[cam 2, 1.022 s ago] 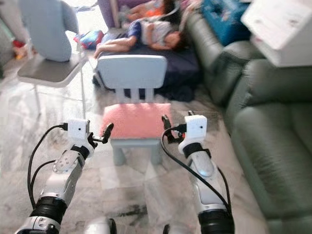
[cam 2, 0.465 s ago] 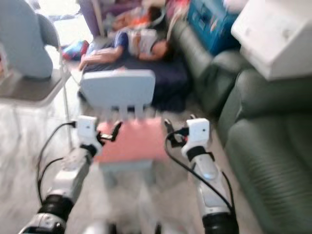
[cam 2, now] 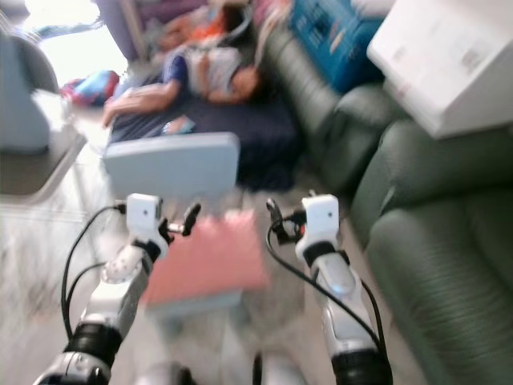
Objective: Move the pillow to the sofa
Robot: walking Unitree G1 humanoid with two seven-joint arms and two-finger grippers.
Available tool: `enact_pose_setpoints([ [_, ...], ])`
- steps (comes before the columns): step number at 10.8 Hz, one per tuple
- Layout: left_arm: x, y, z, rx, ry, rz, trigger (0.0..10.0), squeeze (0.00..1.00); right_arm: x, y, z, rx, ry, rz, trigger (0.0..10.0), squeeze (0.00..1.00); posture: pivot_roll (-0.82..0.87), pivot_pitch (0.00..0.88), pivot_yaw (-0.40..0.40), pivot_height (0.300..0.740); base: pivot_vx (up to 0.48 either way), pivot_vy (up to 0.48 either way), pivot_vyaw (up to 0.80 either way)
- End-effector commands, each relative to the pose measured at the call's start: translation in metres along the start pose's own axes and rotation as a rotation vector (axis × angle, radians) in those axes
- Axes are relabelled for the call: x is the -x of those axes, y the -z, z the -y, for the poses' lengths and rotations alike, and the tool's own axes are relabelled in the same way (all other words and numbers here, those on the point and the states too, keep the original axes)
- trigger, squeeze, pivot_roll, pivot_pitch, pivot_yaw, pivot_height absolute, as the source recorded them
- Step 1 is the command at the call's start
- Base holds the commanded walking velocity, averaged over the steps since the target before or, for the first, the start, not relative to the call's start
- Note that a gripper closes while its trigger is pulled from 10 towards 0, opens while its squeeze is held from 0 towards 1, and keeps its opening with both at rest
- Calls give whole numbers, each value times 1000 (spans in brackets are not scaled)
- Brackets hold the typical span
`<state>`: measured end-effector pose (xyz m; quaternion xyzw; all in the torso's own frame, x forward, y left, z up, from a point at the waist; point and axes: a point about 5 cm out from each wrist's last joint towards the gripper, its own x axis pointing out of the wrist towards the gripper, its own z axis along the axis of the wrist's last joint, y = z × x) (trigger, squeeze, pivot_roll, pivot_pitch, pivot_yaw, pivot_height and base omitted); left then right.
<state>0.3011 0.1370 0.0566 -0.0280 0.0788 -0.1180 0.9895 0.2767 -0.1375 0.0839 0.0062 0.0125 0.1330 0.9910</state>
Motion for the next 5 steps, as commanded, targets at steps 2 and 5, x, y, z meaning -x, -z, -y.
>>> enact_pose_setpoints([
  [2, 5, 5, -14, -11, -49, -36, 10000, 0, 0, 0, -10, 5, -35, 1, 10000, 0, -86, 106, -26, 740, 0, 480, 0],
  [5, 6, 0, -11, -22, -30, 2, 10000, 0, -1, 1, -10, -12, -30, -5, 10000, 0, -79, 109, -24, 740, 0, 160, 0],
])
